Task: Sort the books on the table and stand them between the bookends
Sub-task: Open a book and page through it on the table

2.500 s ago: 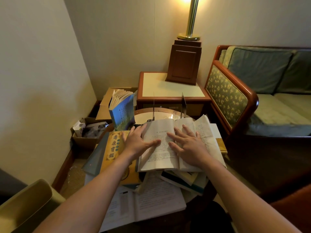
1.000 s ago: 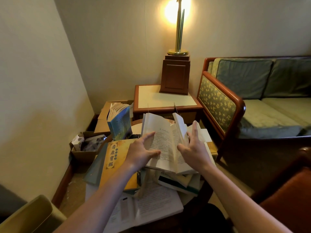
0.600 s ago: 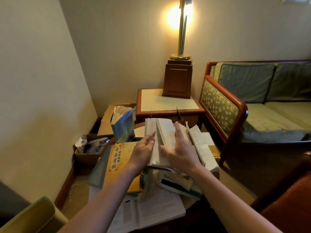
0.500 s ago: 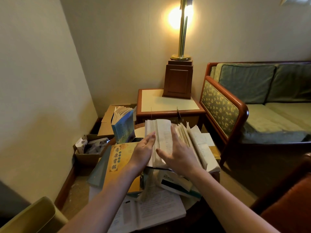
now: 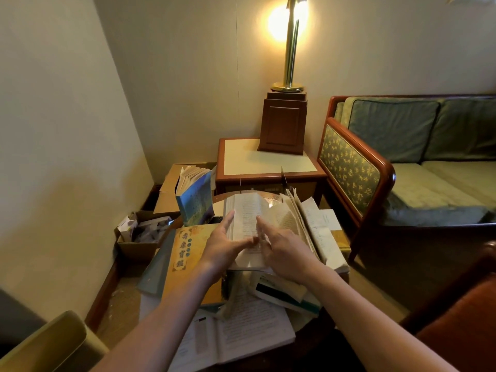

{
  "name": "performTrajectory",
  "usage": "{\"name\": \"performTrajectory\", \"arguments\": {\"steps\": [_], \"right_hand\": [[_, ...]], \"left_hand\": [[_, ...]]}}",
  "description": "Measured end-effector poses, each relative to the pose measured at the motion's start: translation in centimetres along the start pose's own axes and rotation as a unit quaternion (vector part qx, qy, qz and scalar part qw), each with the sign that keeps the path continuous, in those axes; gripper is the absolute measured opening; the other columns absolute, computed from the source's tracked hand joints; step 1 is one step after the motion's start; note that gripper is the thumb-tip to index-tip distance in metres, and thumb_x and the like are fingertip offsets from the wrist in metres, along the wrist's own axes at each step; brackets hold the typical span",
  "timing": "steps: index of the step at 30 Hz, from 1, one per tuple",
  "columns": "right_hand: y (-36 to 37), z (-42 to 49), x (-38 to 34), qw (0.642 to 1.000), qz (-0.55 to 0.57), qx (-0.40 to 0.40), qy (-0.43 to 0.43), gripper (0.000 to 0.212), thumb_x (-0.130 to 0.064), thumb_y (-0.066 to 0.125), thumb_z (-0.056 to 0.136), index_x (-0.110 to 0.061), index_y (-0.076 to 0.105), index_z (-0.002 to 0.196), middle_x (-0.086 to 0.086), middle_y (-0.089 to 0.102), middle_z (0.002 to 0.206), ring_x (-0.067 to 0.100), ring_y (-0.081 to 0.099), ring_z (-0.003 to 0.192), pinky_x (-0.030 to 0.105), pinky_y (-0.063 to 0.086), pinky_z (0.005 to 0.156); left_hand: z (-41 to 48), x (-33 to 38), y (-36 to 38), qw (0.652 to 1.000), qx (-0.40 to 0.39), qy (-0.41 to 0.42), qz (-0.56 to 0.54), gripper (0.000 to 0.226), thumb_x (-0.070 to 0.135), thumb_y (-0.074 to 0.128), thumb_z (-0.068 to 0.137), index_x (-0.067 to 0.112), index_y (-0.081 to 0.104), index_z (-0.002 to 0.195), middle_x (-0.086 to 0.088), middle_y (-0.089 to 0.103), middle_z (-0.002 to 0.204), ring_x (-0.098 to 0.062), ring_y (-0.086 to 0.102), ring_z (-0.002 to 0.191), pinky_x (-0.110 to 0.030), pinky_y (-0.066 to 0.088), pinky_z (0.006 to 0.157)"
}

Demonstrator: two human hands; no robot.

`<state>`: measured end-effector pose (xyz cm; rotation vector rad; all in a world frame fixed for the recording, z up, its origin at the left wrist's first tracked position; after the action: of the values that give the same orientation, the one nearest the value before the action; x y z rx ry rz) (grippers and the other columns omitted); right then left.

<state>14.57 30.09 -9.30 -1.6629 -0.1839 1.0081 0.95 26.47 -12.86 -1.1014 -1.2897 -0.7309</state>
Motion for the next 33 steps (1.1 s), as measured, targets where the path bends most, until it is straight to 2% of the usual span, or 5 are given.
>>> {"name": "performTrajectory", "arguments": {"steps": [5, 9, 17, 24, 33], "right_hand": [[2.1, 1.2, 2.9, 0.981, -0.171, -0.082, 0.03, 0.073, -0.071, 0.005, 0.089, -0.044, 0.003, 0.156, -0.001, 0.007, 0.167, 0.038, 0.006, 0.152, 0.066, 0.018, 0.118], [1.6, 1.8, 4.4, 0.979, -0.182, -0.071, 0.06, 0.062, -0.061, 0.024, 0.101, -0.045, 0.0, 0.156, 0.004, 0.001, 0.167, 0.037, -0.006, 0.152, 0.059, 0.005, 0.119], [2.5, 3.3, 4.9, 0.983, -0.161, -0.082, 0.043, 0.066, -0.068, 0.024, 0.097, -0.05, -0.006, 0.154, -0.008, -0.004, 0.167, 0.033, -0.018, 0.15, 0.055, -0.005, 0.119], [3.0, 3.1, 5.3, 0.982, -0.179, -0.061, 0.028, 0.068, -0.071, 0.021, 0.096, -0.05, -0.011, 0.153, -0.012, -0.01, 0.166, 0.029, -0.025, 0.148, 0.044, -0.015, 0.111], [3.5, 3.0, 5.2, 0.976, -0.209, -0.063, 0.021, 0.065, -0.068, 0.019, 0.098, -0.049, -0.009, 0.154, -0.013, -0.014, 0.165, 0.028, -0.029, 0.146, 0.048, -0.019, 0.115]], "left_hand": [[-0.4, -2.0, -0.6, 0.998, -0.018, -0.046, -0.038, 0.106, 0.025, 0.089, 0.071, 0.032, 0.026, 0.156, 0.0, 0.05, 0.143, -0.018, 0.059, 0.12, -0.033, 0.057, 0.094], [-1.0, -3.5, -0.9, 0.998, -0.016, -0.066, 0.001, 0.104, 0.033, 0.088, 0.072, 0.028, 0.026, 0.156, 0.004, 0.048, 0.14, -0.013, 0.057, 0.114, -0.024, 0.055, 0.083], [-2.1, -3.8, -2.2, 0.951, 0.07, -0.076, 0.292, 0.091, 0.073, 0.063, 0.079, 0.032, 0.031, 0.153, -0.006, 0.034, 0.151, -0.027, 0.035, 0.137, -0.047, 0.035, 0.11], [-2.0, -2.1, 2.7, 0.895, -0.011, 0.136, 0.425, 0.059, 0.052, 0.016, 0.101, 0.034, 0.014, 0.158, 0.015, 0.004, 0.165, -0.011, -0.002, 0.154, -0.045, -0.004, 0.123], [4.7, -2.4, 3.0, 0.848, -0.031, 0.041, 0.528, 0.053, 0.038, 0.019, 0.108, 0.029, 0.009, 0.16, 0.012, 0.007, 0.167, -0.021, 0.003, 0.155, -0.061, -0.012, 0.119]]}}
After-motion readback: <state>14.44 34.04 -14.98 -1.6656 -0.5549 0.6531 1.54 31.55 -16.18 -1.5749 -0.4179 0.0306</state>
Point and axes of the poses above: each hand's wrist, its own z-axis towards the middle knuckle, its own y-axis out of the palm, x = y × z, the point moved 10 cm from there along z, towards the middle knuckle
